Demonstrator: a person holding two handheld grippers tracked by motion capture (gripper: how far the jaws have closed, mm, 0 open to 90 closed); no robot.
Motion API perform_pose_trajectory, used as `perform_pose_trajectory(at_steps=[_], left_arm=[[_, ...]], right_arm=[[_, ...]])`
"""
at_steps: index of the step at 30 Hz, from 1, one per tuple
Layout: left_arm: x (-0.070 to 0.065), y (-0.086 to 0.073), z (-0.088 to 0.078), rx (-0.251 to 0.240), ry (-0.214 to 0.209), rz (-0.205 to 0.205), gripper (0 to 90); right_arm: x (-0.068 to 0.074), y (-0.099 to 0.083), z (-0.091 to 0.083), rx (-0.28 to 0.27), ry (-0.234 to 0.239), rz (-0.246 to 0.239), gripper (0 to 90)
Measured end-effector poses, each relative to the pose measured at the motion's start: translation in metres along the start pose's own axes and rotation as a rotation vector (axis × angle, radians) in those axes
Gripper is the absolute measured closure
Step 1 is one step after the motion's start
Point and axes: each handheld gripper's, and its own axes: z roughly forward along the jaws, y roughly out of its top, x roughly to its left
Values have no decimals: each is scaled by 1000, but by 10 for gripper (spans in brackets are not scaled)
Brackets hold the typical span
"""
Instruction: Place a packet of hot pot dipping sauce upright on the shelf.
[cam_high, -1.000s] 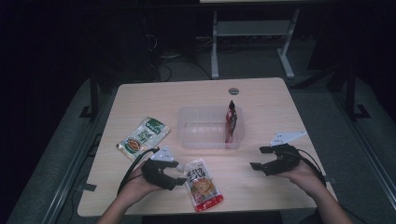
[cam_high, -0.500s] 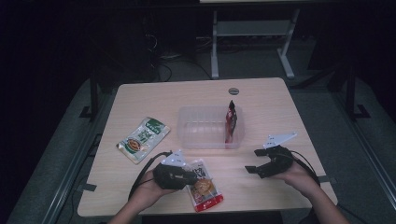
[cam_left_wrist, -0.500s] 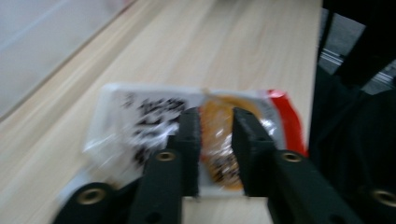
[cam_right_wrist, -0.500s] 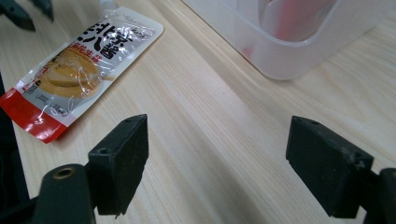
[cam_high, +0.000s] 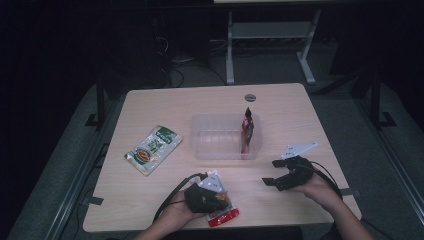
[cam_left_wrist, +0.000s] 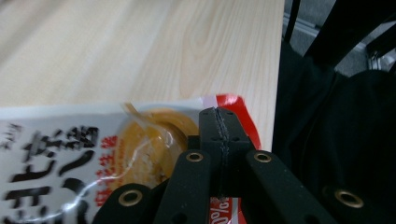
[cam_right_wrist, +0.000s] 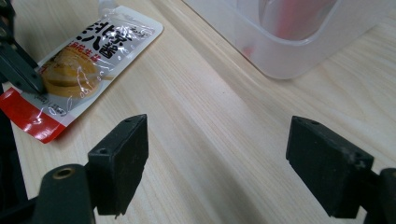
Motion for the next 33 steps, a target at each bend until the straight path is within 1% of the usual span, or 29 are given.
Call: perform_pose_trajectory(at_steps=[1,3,8,10,13,17,22,25,29,31,33], left_arm=[[1,0,2,-4,-4,-3,896],[1,0,2,9,17,8,897],[2,-3,3,36,37,0,899],[4,-5,3,45,35,-11,900],[3,-7,0,66,43,-8,900],[5,-17,-10,85,55,-23,900],[13,-27,-23,101,64,-58,900],[18,-32,-31,107,82,-72,900],[24,-37,-38,117,111,-82,900],[29,-39,-41,120,133,-87,900],[33,-40,-44,122,163,-88,900]], right_arm=[[0,0,0,1,-1,0,206],[0,0,1,2,-3,-1,206],[0,0,2,3,-2,-9,206],[0,0,2,4,0,-10,206],[0,0,2,5,-1,-8,206],[0,0,2,6,-1,0,206],[0,0,2,6,-3,5,207],[0,0,2,4,-4,-8,207],[0,0,3,4,-2,-6,206],[0,0,3,6,-2,-4,206],[0,0,3,7,1,-6,207]])
